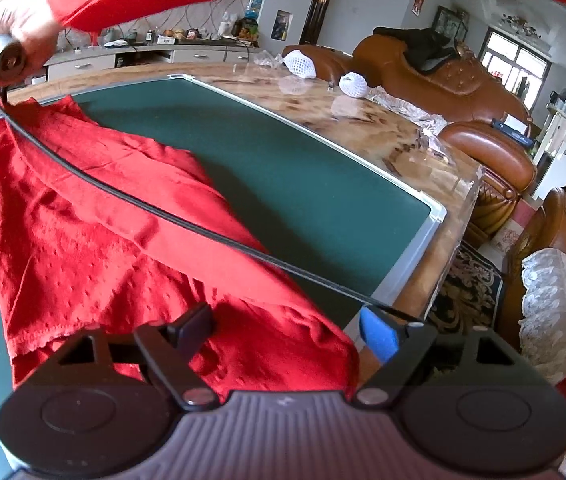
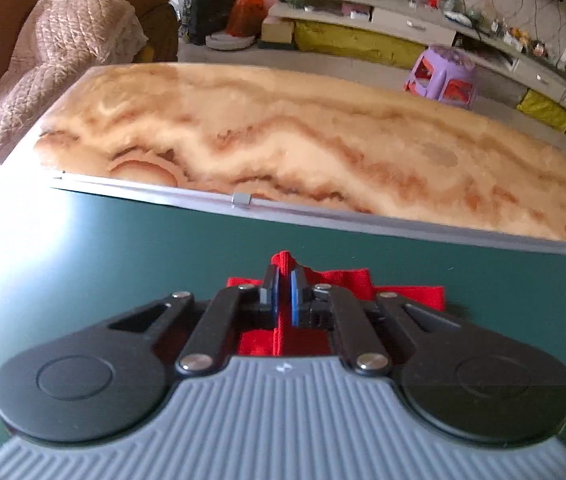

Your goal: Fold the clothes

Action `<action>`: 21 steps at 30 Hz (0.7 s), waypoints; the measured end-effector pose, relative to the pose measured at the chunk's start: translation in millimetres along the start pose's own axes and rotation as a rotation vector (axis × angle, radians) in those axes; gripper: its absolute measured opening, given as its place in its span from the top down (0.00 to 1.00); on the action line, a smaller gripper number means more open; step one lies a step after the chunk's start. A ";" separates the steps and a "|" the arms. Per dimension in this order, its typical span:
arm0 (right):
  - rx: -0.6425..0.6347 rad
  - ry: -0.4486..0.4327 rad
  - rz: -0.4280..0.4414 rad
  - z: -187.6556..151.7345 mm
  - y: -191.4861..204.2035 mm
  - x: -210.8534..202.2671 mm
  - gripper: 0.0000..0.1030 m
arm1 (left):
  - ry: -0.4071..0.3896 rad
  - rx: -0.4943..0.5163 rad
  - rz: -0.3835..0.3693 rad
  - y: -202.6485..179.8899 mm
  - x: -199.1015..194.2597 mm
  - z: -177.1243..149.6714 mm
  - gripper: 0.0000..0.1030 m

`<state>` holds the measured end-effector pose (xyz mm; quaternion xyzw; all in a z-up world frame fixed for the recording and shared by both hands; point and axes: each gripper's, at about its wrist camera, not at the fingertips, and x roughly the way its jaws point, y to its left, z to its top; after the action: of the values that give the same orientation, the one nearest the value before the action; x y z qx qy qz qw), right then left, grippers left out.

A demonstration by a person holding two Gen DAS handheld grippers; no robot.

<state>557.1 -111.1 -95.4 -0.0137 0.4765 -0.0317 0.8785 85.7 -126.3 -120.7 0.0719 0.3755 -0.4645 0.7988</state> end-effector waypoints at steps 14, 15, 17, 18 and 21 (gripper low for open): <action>-0.095 0.022 0.122 -0.6 -35.3 -44.4 0.66 | 0.007 0.002 -0.004 -0.1 -4.7 -2.1 0.17; -0.110 0.026 0.122 -2.8 -41.7 -43.6 0.66 | 0.012 0.009 0.000 -1.2 -4.2 -1.5 0.17; -0.138 0.034 0.134 -9.8 -49.9 -36.2 0.68 | 0.019 0.021 0.004 -2.6 -3.8 -1.3 0.17; -0.145 0.032 0.142 -13.1 -50.5 -30.9 0.70 | 0.021 0.024 0.004 -2.9 -3.9 -1.5 0.17; -0.113 0.020 0.183 -17.1 -44.6 -11.3 0.75 | 0.020 0.028 0.005 -2.9 -4.5 -2.5 0.17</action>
<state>534.7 -154.7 -92.9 -0.0194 0.4856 0.0756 0.8707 80.8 -123.7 -118.8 0.0886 0.3767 -0.4671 0.7950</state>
